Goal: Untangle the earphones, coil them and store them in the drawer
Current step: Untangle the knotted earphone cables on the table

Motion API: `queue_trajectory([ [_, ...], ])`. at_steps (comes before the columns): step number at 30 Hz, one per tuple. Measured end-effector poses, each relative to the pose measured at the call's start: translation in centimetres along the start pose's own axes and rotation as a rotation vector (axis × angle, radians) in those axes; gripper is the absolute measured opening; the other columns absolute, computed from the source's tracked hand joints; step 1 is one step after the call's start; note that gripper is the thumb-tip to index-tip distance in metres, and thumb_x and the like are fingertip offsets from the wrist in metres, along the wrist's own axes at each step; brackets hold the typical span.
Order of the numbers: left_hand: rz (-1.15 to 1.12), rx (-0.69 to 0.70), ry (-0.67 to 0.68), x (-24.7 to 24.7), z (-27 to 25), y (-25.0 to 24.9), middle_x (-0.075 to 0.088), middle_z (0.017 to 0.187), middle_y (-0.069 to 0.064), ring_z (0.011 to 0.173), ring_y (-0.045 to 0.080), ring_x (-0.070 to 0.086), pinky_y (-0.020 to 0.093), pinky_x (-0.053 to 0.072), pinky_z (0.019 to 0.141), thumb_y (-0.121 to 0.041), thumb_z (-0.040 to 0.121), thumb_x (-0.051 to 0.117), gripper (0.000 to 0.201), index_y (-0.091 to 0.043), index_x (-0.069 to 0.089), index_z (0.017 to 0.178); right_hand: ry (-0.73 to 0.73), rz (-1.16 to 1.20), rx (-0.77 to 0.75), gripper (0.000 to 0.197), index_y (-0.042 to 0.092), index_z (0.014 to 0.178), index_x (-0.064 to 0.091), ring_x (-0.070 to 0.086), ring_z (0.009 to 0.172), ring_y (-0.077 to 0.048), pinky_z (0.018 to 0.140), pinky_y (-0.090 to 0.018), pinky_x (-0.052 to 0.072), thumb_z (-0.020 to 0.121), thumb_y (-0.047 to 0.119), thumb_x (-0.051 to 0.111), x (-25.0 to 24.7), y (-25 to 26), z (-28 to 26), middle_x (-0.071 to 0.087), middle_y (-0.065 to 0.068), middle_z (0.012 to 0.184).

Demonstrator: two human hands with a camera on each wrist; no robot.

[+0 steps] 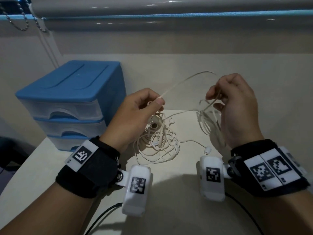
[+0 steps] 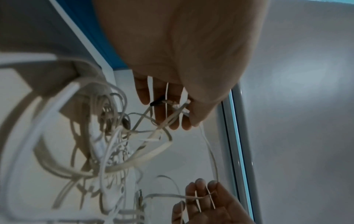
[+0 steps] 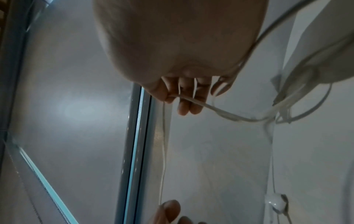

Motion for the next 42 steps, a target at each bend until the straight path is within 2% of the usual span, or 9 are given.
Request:
queue_trajectory([
  [4,-0.035,0.077,-0.006,-0.1,-0.1,-0.5,0.076,0.094,0.001,0.082,0.017,0.059,0.028,0.053,0.08,-0.022,0.096,0.07,0.012,-0.017,0.079,0.1,0.121,-0.248,0.044,0.015,0.007,0.075,0.063,0.055,0.068,-0.008,0.064,-0.013,0.043,0.088,0.004,0.058,0.4,-0.7,0.2,0.064,-0.009,0.079],
  [7,-0.04,0.108,0.016,0.0,-0.2,-0.7,0.077,0.099,0.005,0.081,0.012,0.057,0.021,0.05,0.076,-0.021,0.094,0.072,0.013,-0.018,0.081,0.103,0.143,-0.354,0.049,0.016,0.021,0.091,0.072,0.062,0.084,-0.005,0.073,-0.017,0.046,0.086,0.007,0.066,0.5,-1.5,0.4,0.072,0.001,0.099],
  [12,-0.024,0.138,0.026,0.1,0.0,-0.4,0.075,0.093,0.005,0.079,0.016,0.056,0.022,0.047,0.07,-0.02,0.089,0.077,0.015,-0.017,0.082,0.103,0.234,-0.341,-0.164,0.058,0.038,0.136,0.057,0.053,0.126,-0.004,0.104,-0.039,0.047,0.081,0.021,0.069,0.9,-0.1,-0.2,0.056,0.013,0.137],
  [15,-0.05,0.145,0.049,0.3,-0.1,-0.4,0.07,0.089,0.015,0.075,0.015,0.057,0.023,0.048,0.064,-0.015,0.089,0.077,0.018,-0.012,0.081,0.105,0.466,-0.392,-0.202,0.046,0.033,0.134,0.064,0.052,0.13,0.0,0.111,-0.051,0.042,0.091,0.018,0.071,2.4,-0.4,-1.1,0.061,0.019,0.135],
  [19,0.001,0.155,0.069,0.4,-0.2,-0.5,0.073,0.087,0.001,0.077,0.012,0.065,0.021,0.051,0.071,-0.019,0.088,0.078,0.014,-0.013,0.082,0.101,0.64,-0.328,-0.112,0.021,0.022,0.116,0.074,0.07,0.108,-0.014,0.099,-0.053,0.053,0.096,0.021,0.068,4.2,-1.6,-2.2,0.077,0.004,0.107],
  [25,0.043,0.113,0.067,0.5,-0.2,-0.5,0.074,0.082,0.005,0.072,0.007,0.063,0.021,0.051,0.067,-0.019,0.09,0.077,0.006,-0.016,0.08,0.094,0.459,-0.29,-0.13,0.013,0.011,0.085,0.075,0.06,0.064,-0.013,0.069,-0.031,0.048,0.096,0.015,0.068,2.9,-1.3,-1.3,0.066,-0.005,0.065],
  [32,0.048,0.047,-0.013,0.0,-0.1,-0.3,0.067,0.087,0.009,0.076,0.006,0.058,0.009,0.046,0.063,-0.024,0.097,0.069,0.015,-0.011,0.074,0.092,0.135,-0.05,-0.152,0.023,0.022,0.083,0.061,0.061,0.069,-0.014,0.064,-0.025,0.043,0.103,0.015,0.053,1.0,-0.2,0.0,0.062,0.001,0.072],
  [37,-0.005,0.022,0.014,0.2,-0.2,-0.2,0.072,0.092,0.012,0.085,0.014,0.067,0.028,0.056,0.076,-0.024,0.1,0.064,0.016,-0.015,0.077,0.097,0.004,0.158,-0.029,0.029,0.02,0.077,0.057,0.064,0.074,-0.018,0.064,-0.026,0.043,0.102,0.009,0.048,0.1,-0.6,0.2,0.063,0.0,0.076],
  [42,-0.07,-0.045,0.003,0.1,-0.2,-0.1,0.069,0.079,0.005,0.074,0.013,0.065,0.033,0.055,0.072,-0.02,0.104,0.057,0.023,-0.011,0.077,0.099,0.034,0.455,0.117,0.03,0.013,0.075,0.05,0.074,0.092,-0.033,0.085,-0.035,0.054,0.103,0.01,0.04,0.5,-0.7,0.0,0.074,-0.017,0.09],
])
Point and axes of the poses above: each hand's wrist, its own z-axis towards the middle knuckle, its own x-axis out of the palm, y = z × x, the point moved 5 cm from there along z, towards the middle knuckle
